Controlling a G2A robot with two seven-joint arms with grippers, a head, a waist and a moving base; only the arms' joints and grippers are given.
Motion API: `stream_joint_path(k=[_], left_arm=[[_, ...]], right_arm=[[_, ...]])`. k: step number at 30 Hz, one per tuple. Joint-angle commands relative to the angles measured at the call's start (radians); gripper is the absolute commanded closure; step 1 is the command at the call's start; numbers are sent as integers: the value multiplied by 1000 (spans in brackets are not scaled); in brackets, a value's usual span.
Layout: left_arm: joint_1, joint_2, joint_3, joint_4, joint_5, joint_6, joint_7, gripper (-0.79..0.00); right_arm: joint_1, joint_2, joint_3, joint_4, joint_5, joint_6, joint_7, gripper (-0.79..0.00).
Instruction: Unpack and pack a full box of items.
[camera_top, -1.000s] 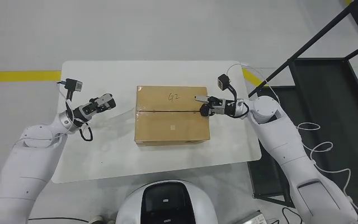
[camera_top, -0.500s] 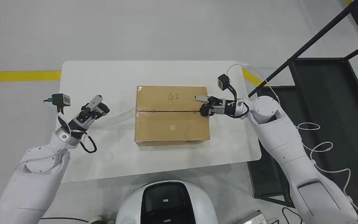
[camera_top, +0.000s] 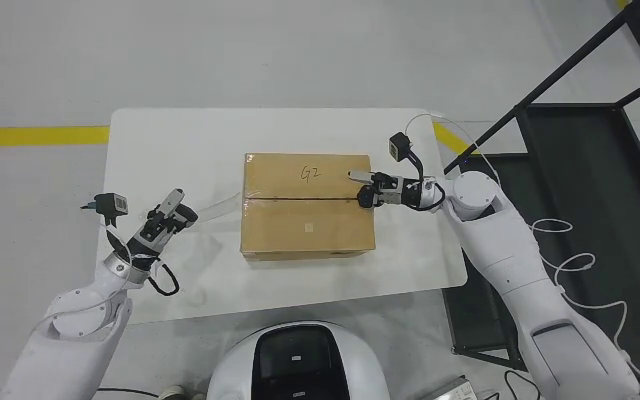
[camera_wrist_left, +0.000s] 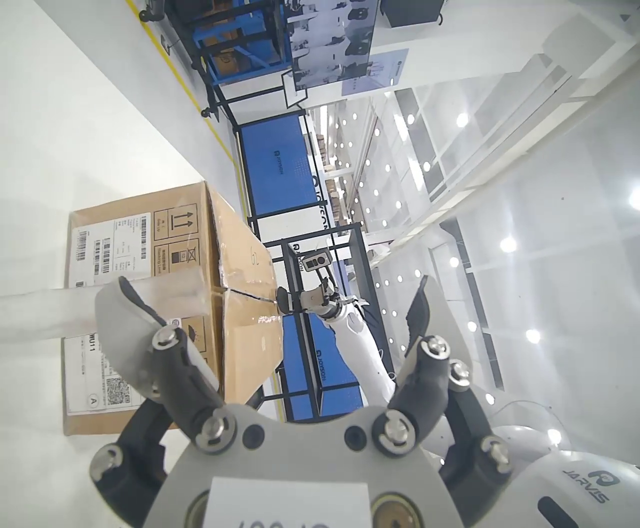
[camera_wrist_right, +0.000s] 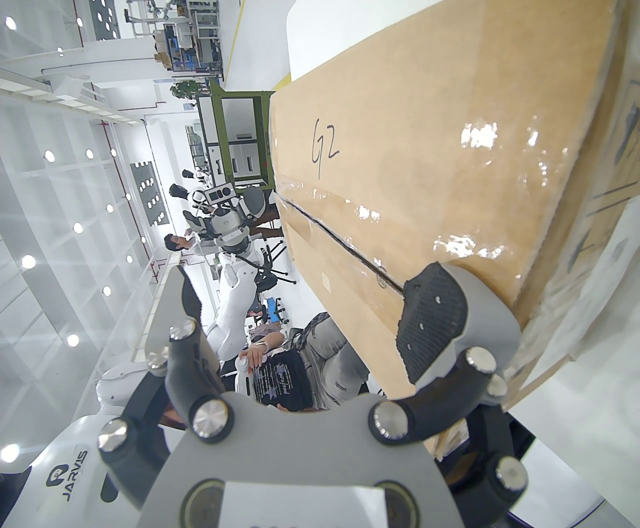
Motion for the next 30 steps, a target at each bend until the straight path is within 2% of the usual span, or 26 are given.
stream_joint_path(k=[1,8,12,19,22,23,26,30], left_arm=[[0,0,0,0,0,0,0,-785],[0,0,0,0,0,0,0,-785],[19,-10,4,-18,-16,25,85,-785],[128,-37,29,-68,-118,4,292,-785],[163,-55,51,-88,-140,1,467,-785],[171,-61,68,-101,-157,4,495,-785],[172,-74,96,-98,-169,32,547,-785],[155,-88,126,-84,-181,53,558,-785]], right_arm=[[0,0,0,0,0,0,0,-785],[0,0,0,0,0,0,0,-785],[0,0,0,0,0,0,0,-785],[0,0,0,0,0,0,0,-785],[0,0,0,0,0,0,0,-785],[0,0,0,0,0,0,0,-785],[0,0,0,0,0,0,0,-785],[0,0,0,0,0,0,0,-785]])
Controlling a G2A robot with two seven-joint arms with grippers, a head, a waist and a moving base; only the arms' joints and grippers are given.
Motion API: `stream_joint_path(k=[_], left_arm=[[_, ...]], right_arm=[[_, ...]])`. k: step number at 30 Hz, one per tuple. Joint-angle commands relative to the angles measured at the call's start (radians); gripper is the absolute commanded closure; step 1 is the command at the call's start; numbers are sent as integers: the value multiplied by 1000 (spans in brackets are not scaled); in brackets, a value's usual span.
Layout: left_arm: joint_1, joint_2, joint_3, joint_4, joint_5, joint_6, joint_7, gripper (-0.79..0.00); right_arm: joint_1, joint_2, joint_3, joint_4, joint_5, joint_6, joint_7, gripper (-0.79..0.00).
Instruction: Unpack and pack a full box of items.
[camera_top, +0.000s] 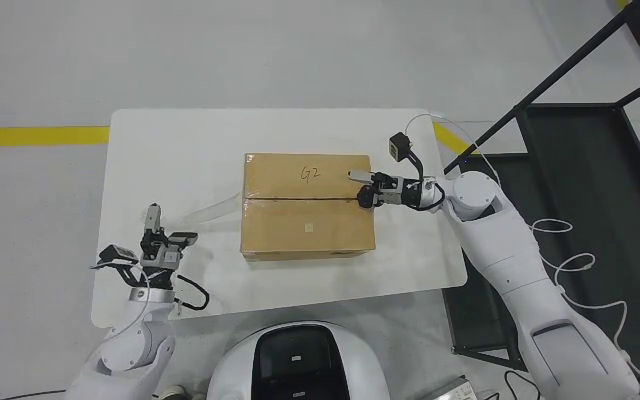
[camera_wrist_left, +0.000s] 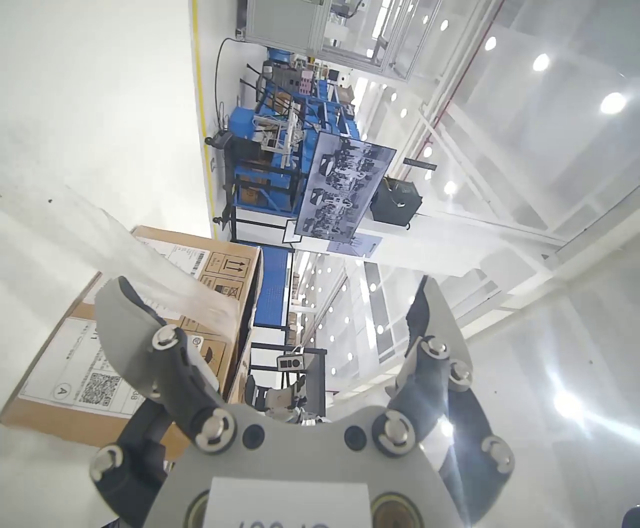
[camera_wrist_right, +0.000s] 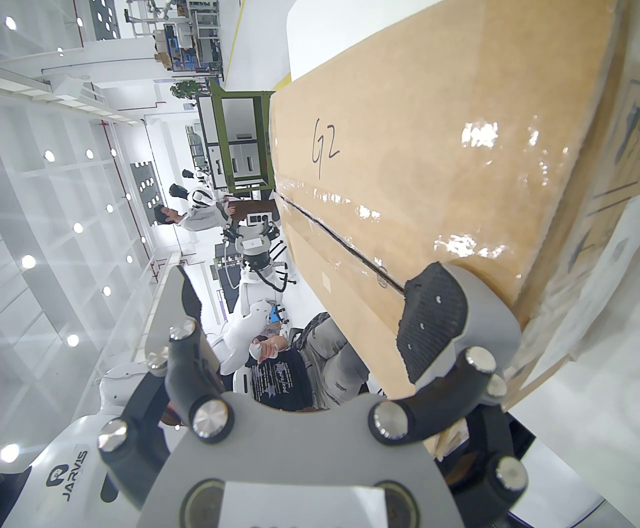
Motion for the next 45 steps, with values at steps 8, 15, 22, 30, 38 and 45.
stream_joint_path(k=[8,15,22,30,38,45], left_arm=[[-13,-7,17,11,-36,17,-19,-785],[-17,-9,10,18,-43,25,-8,-785],[-43,-31,53,100,-99,67,-41,-785],[-123,-73,133,221,-127,0,-34,-785],[-192,-110,176,293,-171,-24,-13,-785],[-223,-134,180,313,-173,-62,11,-785]], right_arm=[[0,0,0,0,0,0,0,-785],[0,0,0,0,0,0,0,-785],[0,0,0,0,0,0,0,-785],[0,0,0,0,0,0,0,-785],[0,0,0,0,0,0,0,-785],[0,0,0,0,0,0,0,-785]])
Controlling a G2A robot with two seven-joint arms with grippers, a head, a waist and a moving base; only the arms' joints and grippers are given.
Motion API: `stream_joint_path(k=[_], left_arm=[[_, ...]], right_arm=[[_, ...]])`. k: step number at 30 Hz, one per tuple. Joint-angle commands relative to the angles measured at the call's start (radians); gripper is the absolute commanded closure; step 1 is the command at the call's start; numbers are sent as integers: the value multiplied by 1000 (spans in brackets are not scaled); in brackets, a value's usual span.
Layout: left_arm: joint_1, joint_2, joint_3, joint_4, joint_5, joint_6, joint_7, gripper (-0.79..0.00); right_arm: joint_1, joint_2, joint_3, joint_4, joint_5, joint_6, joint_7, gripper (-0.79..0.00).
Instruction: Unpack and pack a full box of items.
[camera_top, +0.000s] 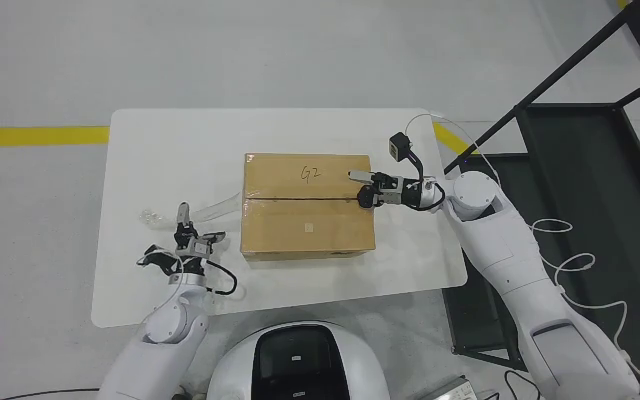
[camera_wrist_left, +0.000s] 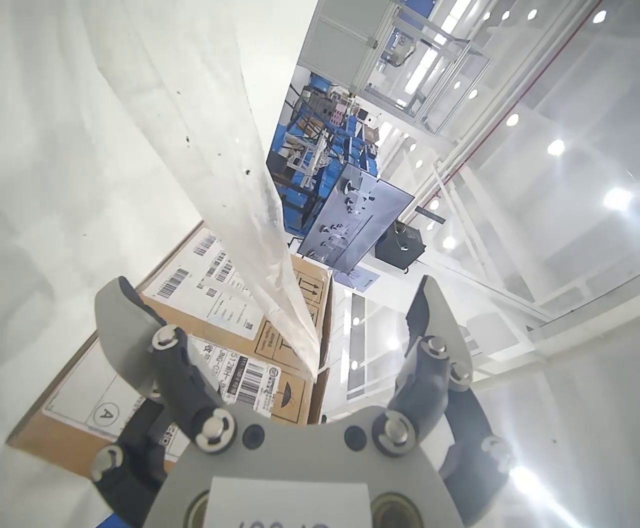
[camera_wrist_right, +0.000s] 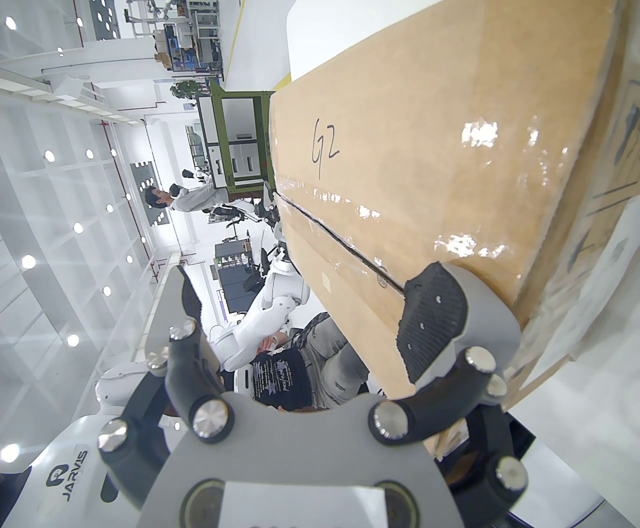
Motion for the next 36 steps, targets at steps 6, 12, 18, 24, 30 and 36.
stream_joint_path(k=[6,12,18,24,30,36], left_arm=[[-25,-20,-5,22,1,-11,17,-785],[-46,-37,-11,55,-13,-17,22,-785],[-64,-54,-7,104,-4,-46,12,-785],[-66,-69,-14,125,-5,-80,2,-739],[-25,-73,-50,89,23,-103,7,-440],[14,-74,-89,44,51,-86,16,-339]], right_arm=[[0,0,0,0,0,0,0,-785],[0,0,0,0,0,0,0,-785],[0,0,0,0,0,0,0,-785],[0,0,0,0,0,0,0,-785],[0,0,0,0,0,0,0,-785],[0,0,0,0,0,0,0,-785]])
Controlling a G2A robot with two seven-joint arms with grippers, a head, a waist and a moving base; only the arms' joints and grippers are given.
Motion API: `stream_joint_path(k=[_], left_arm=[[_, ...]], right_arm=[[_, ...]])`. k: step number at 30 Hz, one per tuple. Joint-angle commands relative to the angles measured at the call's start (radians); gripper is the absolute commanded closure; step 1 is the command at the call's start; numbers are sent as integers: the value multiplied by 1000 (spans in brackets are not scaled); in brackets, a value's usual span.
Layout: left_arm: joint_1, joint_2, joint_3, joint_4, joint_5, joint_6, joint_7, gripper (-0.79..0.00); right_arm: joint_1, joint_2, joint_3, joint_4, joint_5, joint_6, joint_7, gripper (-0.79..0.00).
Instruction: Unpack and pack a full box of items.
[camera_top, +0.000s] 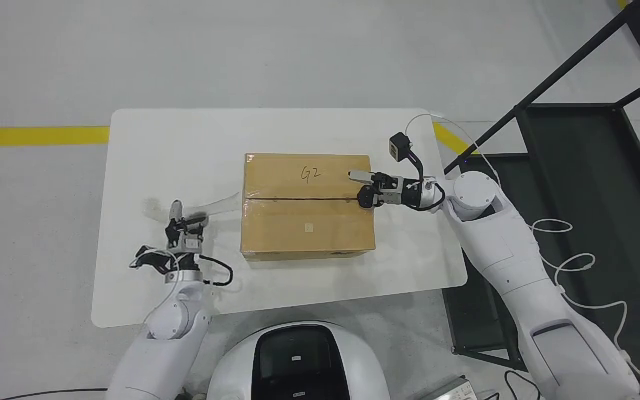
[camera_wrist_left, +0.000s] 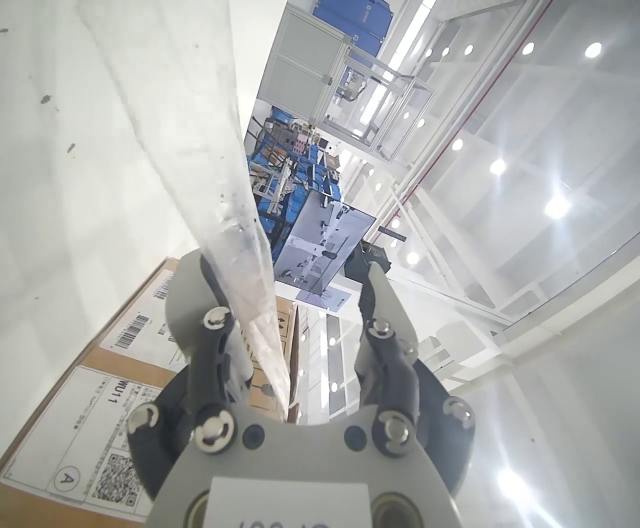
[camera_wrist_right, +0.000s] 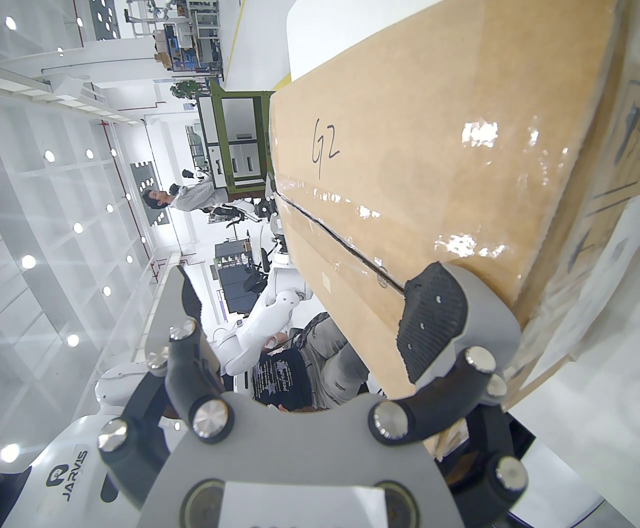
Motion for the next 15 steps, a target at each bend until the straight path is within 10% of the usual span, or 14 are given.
stream_joint_path(k=[1,15], left_arm=[[10,0,-12,-11,14,5,7,-302],[67,-10,-87,-101,66,28,39,-172]], right_arm=[[0,0,0,0,0,0,0,-785],[0,0,0,0,0,0,0,-785]])
